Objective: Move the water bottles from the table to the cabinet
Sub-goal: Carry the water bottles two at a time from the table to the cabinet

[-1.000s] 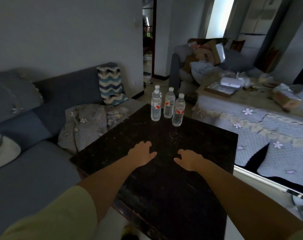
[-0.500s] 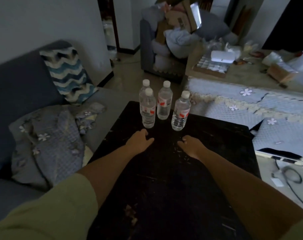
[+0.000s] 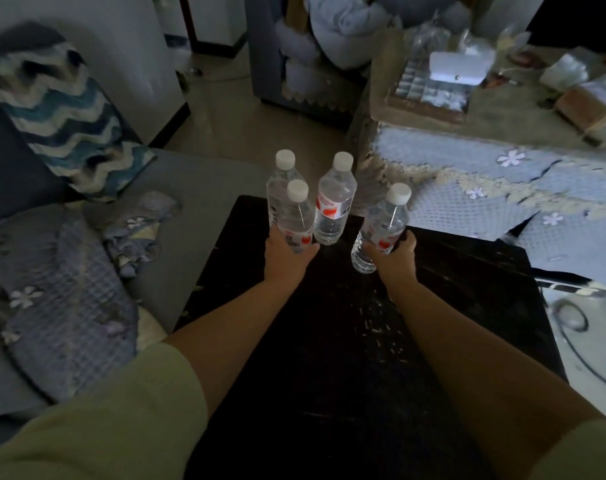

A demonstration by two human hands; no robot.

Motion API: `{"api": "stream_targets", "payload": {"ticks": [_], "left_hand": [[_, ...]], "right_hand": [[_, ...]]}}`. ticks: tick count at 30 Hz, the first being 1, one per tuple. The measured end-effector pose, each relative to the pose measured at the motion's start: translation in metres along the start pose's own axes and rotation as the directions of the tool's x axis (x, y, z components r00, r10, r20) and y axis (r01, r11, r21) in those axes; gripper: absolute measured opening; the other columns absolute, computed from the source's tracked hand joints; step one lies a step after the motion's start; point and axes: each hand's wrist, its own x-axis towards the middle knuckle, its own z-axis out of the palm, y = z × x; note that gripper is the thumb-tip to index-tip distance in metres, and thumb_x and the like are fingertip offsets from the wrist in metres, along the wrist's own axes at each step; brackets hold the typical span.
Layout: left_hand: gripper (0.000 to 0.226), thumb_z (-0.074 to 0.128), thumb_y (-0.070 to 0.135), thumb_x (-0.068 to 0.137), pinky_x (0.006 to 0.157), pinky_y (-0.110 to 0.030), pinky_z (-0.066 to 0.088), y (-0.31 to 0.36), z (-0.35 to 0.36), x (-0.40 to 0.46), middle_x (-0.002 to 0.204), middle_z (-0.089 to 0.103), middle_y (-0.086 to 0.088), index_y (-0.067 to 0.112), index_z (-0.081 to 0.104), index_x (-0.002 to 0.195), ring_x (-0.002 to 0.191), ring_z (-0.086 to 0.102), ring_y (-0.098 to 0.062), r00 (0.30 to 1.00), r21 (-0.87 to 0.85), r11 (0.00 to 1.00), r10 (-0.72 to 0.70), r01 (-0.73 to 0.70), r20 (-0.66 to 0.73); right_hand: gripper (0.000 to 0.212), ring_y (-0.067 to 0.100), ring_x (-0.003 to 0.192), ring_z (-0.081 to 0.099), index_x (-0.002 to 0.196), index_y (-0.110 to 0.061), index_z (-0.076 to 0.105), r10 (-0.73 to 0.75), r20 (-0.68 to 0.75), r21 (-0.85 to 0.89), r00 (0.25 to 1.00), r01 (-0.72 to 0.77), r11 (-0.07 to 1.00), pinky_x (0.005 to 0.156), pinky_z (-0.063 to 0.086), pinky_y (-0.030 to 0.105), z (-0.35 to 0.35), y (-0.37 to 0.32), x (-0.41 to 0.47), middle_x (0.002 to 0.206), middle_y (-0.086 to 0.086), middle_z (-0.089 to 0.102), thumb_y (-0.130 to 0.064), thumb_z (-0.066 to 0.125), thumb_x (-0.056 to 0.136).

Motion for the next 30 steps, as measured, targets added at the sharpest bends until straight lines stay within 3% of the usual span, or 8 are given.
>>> {"api": "stream_targets", "payload": {"ticks": [4,7,10,12,16,21,25,30], "left_hand": [[0.087,0.084,0.022,0.07,0.101,-0.03,0.044,0.008,0.01,0.008,0.135,0.05,-0.006,0.01,0.033,0.139,0.121,0.052,-0.017,0.997,-0.142,0.989,0.017,-0.028,-0.074],[0.078,0.083,0.014,0.071,0.081,-0.004,0.042,-0.003,0.016,0.017,0.123,0.054,0.001,0.01,0.038,0.135,0.105,0.055,-0.005,0.991,-0.182,0.981,0.05,-0.072,-0.121],[0.071,0.083,0.013,0.072,0.067,0.007,0.038,-0.008,0.015,0.018,0.11,0.053,0.009,0.011,0.043,0.13,0.088,0.053,0.008,0.992,-0.159,0.982,0.089,-0.103,-0.095],[0.07,0.083,0.014,0.073,0.066,0.006,0.038,-0.009,0.01,0.017,0.107,0.053,0.012,0.012,0.044,0.131,0.086,0.052,0.01,0.994,-0.133,0.985,0.104,-0.109,-0.04],[0.07,0.085,0.02,0.071,0.085,-0.013,0.043,-0.01,0.003,0.009,0.113,0.058,0.012,0.021,0.045,0.13,0.102,0.058,-0.004,0.99,-0.145,0.983,0.124,-0.114,0.062],[0.079,0.085,0.02,0.07,0.095,-0.024,0.046,-0.016,-0.002,-0.019,0.118,0.059,0.012,0.025,0.042,0.136,0.11,0.059,-0.007,0.968,-0.144,0.982,0.147,-0.119,0.202],[0.081,0.086,0.025,0.068,0.097,-0.029,0.046,-0.019,-0.001,-0.044,0.122,0.06,0.008,0.023,0.043,0.136,0.111,0.059,-0.011,0.962,-0.084,0.994,0.086,-0.066,0.258],[0.062,0.083,0.023,0.072,0.095,-0.034,0.052,-0.028,-0.003,-0.094,0.115,0.067,0.005,0.021,0.054,0.127,0.105,0.065,-0.012,0.944,-0.107,0.994,0.041,-0.006,0.329]], "right_hand": [[0.089,0.026,0.124,0.053,0.143,-0.015,0.028,-0.039,-0.043,0.055,0.998,0.041,0.998,0.104,0.046,0.047,0.017,0.007,0.021,0.137,0.008,0.05,-0.025,0.083,0.073],[0.081,0.022,0.116,0.058,0.137,-0.017,0.034,-0.048,-0.062,0.073,0.997,0.052,0.996,0.1,0.05,0.041,0.022,0.012,0.032,0.129,0.004,0.056,-0.025,0.084,0.073],[0.071,0.018,0.11,0.06,0.127,-0.022,0.04,-0.079,-0.006,0.027,0.997,0.08,0.996,0.097,0.051,0.038,0.018,0.014,0.04,0.12,-0.002,0.059,-0.026,0.085,0.072],[0.068,0.017,0.109,0.061,0.124,-0.023,0.041,-0.094,0.037,0.012,0.995,0.093,0.996,0.097,0.052,0.038,0.012,0.016,0.042,0.119,-0.003,0.061,-0.027,0.085,0.071],[0.077,0.016,0.109,0.062,0.136,-0.02,0.041,-0.114,0.073,-0.011,0.991,0.115,0.993,0.098,0.052,0.038,0.002,0.021,0.029,0.121,-0.002,0.063,-0.028,0.084,0.072],[0.078,0.018,0.111,0.062,0.137,-0.02,0.042,-0.111,0.125,-0.027,0.986,0.115,0.993,0.1,0.05,0.039,-0.006,0.034,-0.005,0.124,0.0,0.063,-0.028,0.084,0.072],[0.073,0.017,0.11,0.062,0.136,-0.022,0.046,-0.085,0.175,-0.023,0.981,0.09,0.996,0.099,0.05,0.037,-0.015,0.042,-0.034,0.123,-0.001,0.064,-0.027,0.083,0.074],[0.059,0.014,0.103,0.065,0.128,-0.022,0.053,-0.062,0.2,-0.007,0.978,0.064,0.998,0.088,0.052,0.032,-0.042,0.064,-0.08,0.114,-0.005,0.068,-0.031,0.079,0.077]]}}
